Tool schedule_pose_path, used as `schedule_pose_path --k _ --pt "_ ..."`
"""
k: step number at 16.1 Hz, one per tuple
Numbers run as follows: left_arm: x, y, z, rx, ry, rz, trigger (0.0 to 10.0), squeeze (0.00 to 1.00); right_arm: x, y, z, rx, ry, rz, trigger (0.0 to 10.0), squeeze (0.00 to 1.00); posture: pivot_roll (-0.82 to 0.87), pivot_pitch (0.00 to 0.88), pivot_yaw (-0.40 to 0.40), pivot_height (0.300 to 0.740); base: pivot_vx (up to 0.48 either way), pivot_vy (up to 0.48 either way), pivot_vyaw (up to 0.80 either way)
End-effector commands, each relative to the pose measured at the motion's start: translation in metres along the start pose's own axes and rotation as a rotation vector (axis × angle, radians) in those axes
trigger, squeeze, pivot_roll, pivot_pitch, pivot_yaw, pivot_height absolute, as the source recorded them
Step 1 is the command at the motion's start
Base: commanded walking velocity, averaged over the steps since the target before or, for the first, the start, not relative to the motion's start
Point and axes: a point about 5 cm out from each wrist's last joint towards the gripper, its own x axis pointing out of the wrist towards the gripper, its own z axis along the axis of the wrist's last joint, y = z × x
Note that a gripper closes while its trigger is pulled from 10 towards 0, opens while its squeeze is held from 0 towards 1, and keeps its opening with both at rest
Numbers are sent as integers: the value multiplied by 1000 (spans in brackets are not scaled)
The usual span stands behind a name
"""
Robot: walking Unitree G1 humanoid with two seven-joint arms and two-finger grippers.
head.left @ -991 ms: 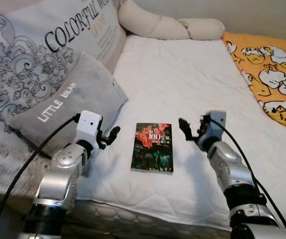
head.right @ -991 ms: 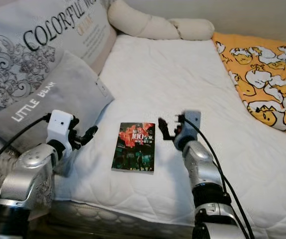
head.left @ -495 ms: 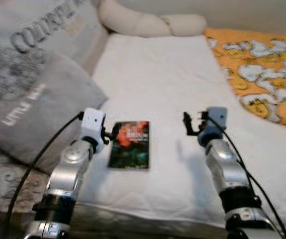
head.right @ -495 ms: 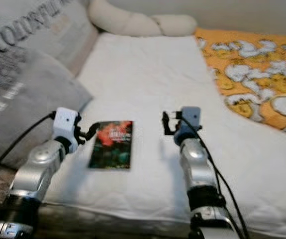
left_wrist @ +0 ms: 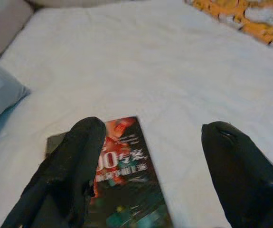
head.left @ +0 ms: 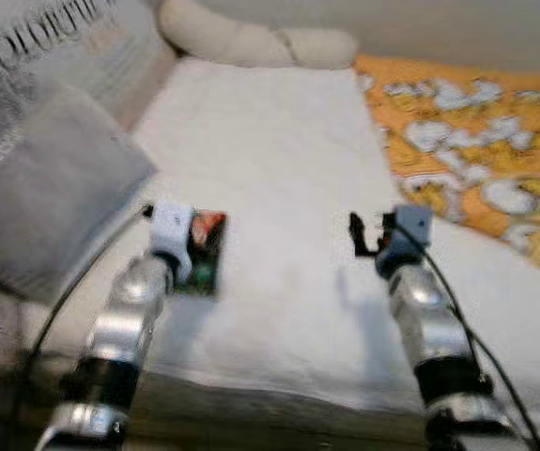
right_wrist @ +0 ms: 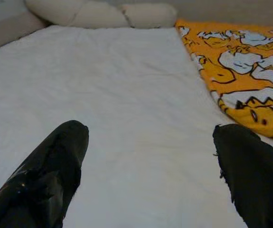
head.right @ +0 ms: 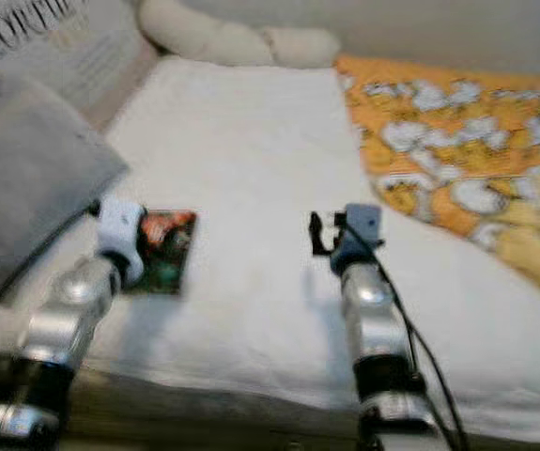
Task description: Clean up the room
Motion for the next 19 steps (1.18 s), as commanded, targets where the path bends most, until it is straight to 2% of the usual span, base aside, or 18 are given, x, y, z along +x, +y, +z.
schedule_pose_path --k 1,5,7,11,17,19 --pt "1 2 2 11 -8 14 10000 0 2 4 6 -14 -25 14 10000 1000 8 0 -13 740 0 -458 0" --pt "-3 4 0 26 0 28 10000 0 -5 -6 -3 -18 4 12 10000 1000 35 0 -14 740 0 -449 0" --pt "-4 9 -2 19 8 43 10000 0 -4 -15 -5 -1 11 -53 10000 1000 16 0 16 740 0 -433 0" --pt "-2 2 -3 18 16 20 10000 0 -1 -6 4 -25 -14 -16 10000 1000 3 0 21 740 0 -429 0" --pt "0 3 -4 13 14 38 10000 0 1 -2 2 -37 1 -10 10000 1000 1 0 21 740 0 -405 0" --pt "3 4 -4 19 18 69 10000 0 2 -2 2 -36 4 -12 10000 1000 -7 0 22 740 0 0 0"
